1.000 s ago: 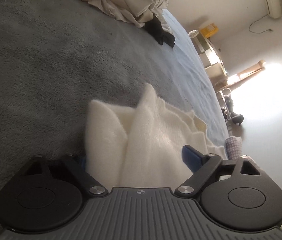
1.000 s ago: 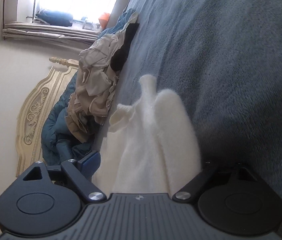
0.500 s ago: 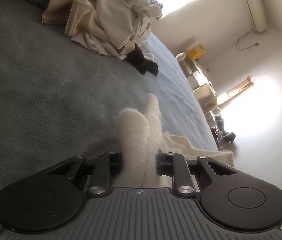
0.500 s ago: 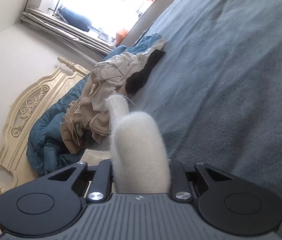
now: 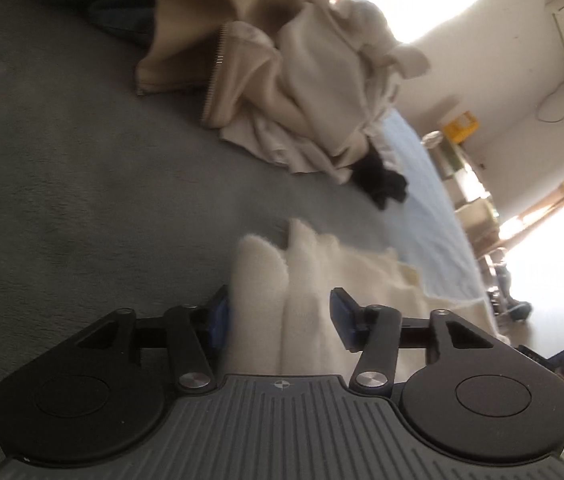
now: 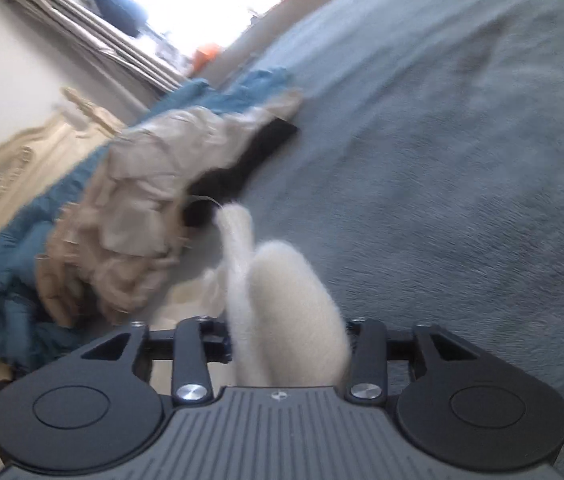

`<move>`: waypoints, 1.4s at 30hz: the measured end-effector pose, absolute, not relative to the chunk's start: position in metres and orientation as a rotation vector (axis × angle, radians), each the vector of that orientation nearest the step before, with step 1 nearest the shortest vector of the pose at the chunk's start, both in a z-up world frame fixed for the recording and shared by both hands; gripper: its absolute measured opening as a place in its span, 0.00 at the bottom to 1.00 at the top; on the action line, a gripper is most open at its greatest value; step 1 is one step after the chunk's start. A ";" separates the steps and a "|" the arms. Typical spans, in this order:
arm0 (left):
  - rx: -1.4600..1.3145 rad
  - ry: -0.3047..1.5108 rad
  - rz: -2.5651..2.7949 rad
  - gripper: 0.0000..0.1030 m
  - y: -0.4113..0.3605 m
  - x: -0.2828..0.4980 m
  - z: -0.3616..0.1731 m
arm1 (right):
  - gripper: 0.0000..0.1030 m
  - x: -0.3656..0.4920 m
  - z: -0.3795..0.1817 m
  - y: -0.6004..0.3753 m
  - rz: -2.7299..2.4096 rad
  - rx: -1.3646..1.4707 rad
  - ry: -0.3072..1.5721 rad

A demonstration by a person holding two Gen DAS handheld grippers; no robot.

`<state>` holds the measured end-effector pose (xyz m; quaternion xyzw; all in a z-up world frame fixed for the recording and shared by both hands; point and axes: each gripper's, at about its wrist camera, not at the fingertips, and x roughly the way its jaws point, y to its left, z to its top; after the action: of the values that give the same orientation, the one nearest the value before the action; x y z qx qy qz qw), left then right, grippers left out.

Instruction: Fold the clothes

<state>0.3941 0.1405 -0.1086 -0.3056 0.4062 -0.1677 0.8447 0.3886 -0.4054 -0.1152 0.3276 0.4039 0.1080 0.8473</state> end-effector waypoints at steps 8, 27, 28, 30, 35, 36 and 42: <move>-0.455 0.680 -0.434 0.69 0.143 0.346 -0.066 | 0.53 0.329 -0.101 -0.460 0.241 0.923 0.692; -0.258 0.800 -0.463 0.53 0.089 0.364 -0.089 | 0.47 0.326 -0.094 -0.413 0.354 0.541 0.802; -0.271 0.802 -0.458 0.53 0.087 0.368 -0.090 | 0.44 0.330 -0.097 -0.412 0.354 0.543 0.811; -0.299 0.812 -0.444 0.53 0.085 0.374 -0.091 | 0.35 0.338 -0.102 -0.409 0.355 0.548 0.829; -0.349 0.814 -0.387 0.27 0.088 0.375 -0.089 | 0.12 0.329 -0.097 -0.410 0.369 0.604 0.788; -0.364 0.809 -0.380 0.18 0.091 0.372 -0.087 | 0.12 0.325 -0.094 -0.410 0.375 0.611 0.774; -0.494 0.775 -0.406 0.10 0.114 0.351 -0.071 | 0.11 0.293 -0.066 -0.413 0.415 0.658 0.718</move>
<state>0.3512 0.1136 -0.0706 -0.2369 0.3716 -0.1946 0.8763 0.2933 -0.4133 -0.0659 0.3138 0.3427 0.1981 0.8631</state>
